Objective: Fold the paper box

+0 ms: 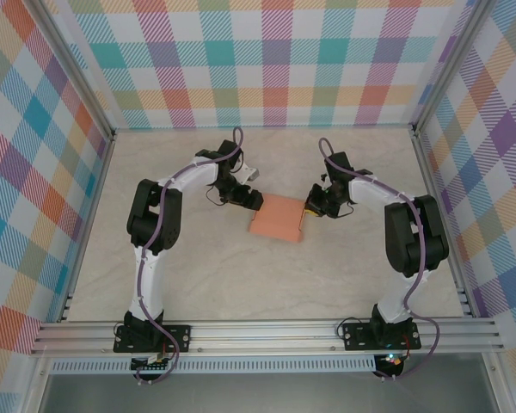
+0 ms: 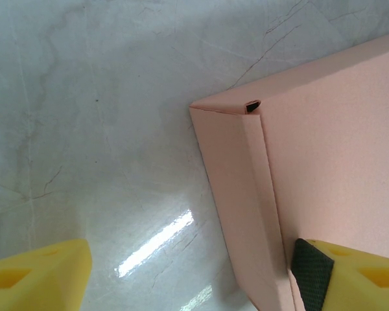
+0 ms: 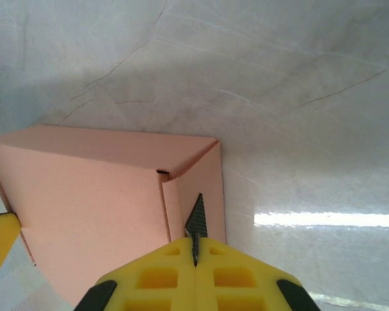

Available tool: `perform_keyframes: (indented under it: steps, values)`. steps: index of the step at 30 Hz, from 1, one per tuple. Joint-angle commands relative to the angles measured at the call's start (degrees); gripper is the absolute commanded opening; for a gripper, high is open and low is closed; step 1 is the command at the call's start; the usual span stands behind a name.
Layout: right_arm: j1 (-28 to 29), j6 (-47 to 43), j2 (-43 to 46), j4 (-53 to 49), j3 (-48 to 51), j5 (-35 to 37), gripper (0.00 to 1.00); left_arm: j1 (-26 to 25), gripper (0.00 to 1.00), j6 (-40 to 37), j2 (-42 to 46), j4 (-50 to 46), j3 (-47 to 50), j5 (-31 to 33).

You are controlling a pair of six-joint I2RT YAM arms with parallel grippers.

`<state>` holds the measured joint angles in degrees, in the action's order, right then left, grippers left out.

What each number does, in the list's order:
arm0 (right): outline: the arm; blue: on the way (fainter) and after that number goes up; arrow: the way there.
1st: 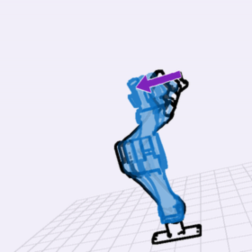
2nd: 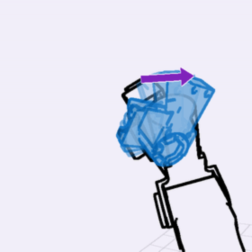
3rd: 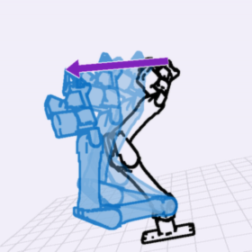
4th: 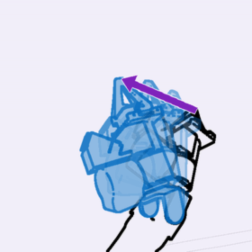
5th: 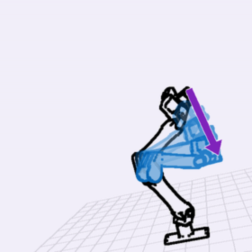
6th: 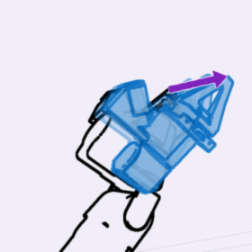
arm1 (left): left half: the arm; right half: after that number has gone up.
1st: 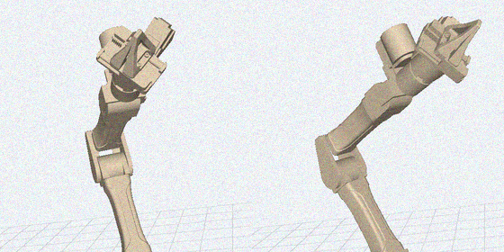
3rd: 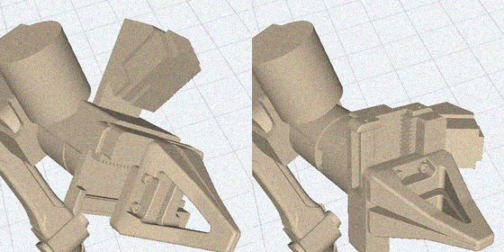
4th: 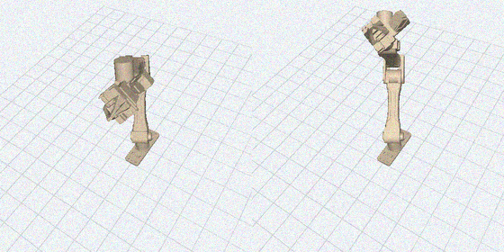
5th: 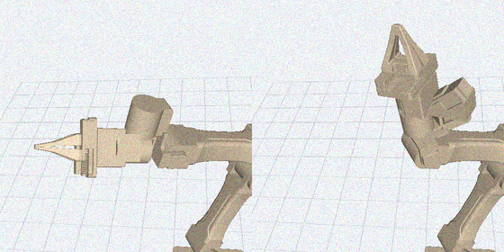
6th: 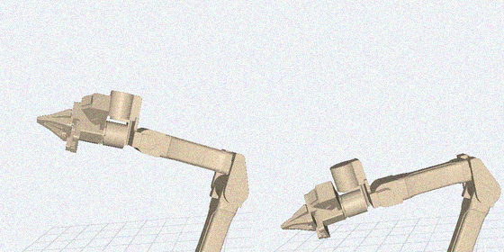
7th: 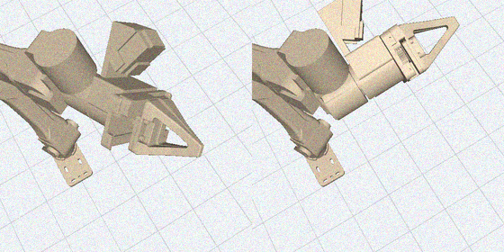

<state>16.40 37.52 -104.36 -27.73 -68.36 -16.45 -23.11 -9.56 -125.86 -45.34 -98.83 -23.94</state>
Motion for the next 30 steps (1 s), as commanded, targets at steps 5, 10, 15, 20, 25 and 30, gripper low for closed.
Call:
perform_keyframes:
  steps: [5,10,15,20,25,30]
  values:
    - [-1.5,1.8,1.3,2.8,3.9,0.9,0.0,0.3,0.82,1.3,-3.6,-2.6,0.9,5.4]
    - [-2.2,2.5,1.6,4.1,5.5,1.0,0.0,0.3,0.82,1.4,-3.6,-2.5,0.9,5.6]
    - [-3.0,2.8,1.5,4.2,6.0,1.7,0.0,0.3,0.82,1.5,-3.7,-2.6,0.9,5.5]
    - [-4.1,1.9,2.1,3.2,6.0,2.0,0.0,0.3,0.82,1.5,-3.7,-2.6,0.7,5.6]
    - [-5.0,-1.3,3.6,-2.4,3.2,6.5,0.42,0.3,0.82,1.8,-3.6,-2.9,0.4,5.2]
    - [-7.7,-3.6,3.9,-7.0,1.2,9.7,0.54,0.3,0.83,2.4,-2.6,-2.6,0.4,4.3]
